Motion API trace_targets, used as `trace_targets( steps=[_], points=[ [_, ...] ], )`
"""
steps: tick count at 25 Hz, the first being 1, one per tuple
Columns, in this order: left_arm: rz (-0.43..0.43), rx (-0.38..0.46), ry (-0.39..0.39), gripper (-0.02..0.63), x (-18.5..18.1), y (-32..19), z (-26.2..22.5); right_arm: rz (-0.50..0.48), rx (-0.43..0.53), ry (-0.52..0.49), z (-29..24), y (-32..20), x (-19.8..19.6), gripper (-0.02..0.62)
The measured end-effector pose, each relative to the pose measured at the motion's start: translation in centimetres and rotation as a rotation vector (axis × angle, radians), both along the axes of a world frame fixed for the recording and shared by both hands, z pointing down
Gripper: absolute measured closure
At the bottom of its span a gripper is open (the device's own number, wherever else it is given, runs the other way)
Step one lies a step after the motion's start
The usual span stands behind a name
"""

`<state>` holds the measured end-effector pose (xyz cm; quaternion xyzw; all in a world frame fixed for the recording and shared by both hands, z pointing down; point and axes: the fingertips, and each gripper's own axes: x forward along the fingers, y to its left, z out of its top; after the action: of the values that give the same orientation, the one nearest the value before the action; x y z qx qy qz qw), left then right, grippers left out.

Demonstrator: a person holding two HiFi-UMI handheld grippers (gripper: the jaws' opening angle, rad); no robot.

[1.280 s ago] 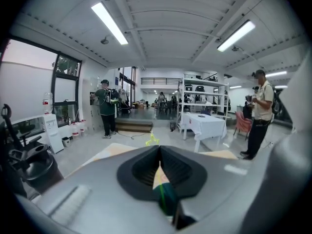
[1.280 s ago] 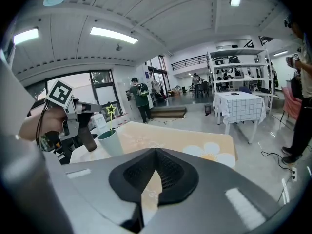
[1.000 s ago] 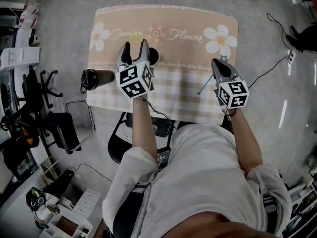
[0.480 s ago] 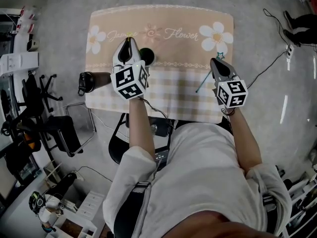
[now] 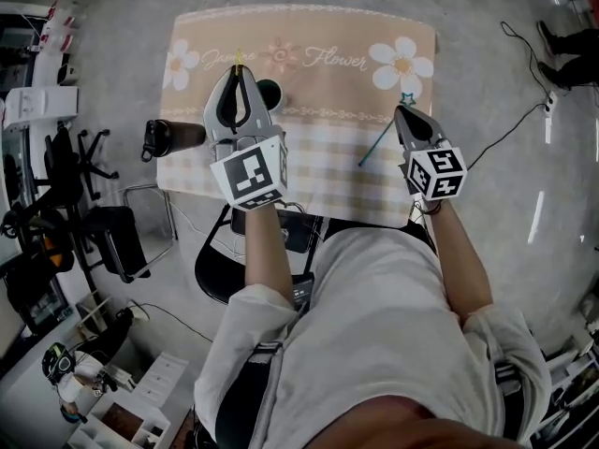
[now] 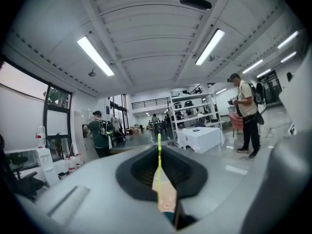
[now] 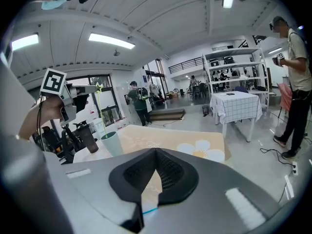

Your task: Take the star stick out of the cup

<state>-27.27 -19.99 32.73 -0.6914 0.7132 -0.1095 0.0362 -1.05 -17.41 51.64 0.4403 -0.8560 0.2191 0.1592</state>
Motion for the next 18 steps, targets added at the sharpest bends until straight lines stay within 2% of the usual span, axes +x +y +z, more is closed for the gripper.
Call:
trace_targets(
  steps=[4, 8, 12, 14, 18],
  points=[
    [0.017, 0.005, -0.093, 0.594, 3.4, 1.6, -0.5, -0.018, 0.011, -0.018, -0.4, 0.6, 1.2, 0.598],
    [0.020, -0.022, -0.130, 0.594, 6.4, 3.3, 0.6, -0.028, 0.020, -0.032, -0.7, 1.4, 2.9, 0.598],
    [0.026, -0.044, -0.283, 0.594, 9.5, 5.7, 0.8, -0.019, 0.013, -0.045, -0.5, 2.4, 5.0, 0.598],
    [0.048, -0.051, -0.335, 0.594, 11.6, 6.8, 1.3, -0.016, 0.008, -0.048, -0.2, 3.1, 6.0, 0.598],
    [0.110, -0.096, -0.379, 0.594, 15.5, 7.7, 4.5, -0.017, -0.001, -0.050, 0.2, 4.8, 7.4, 0.598]
  ],
)
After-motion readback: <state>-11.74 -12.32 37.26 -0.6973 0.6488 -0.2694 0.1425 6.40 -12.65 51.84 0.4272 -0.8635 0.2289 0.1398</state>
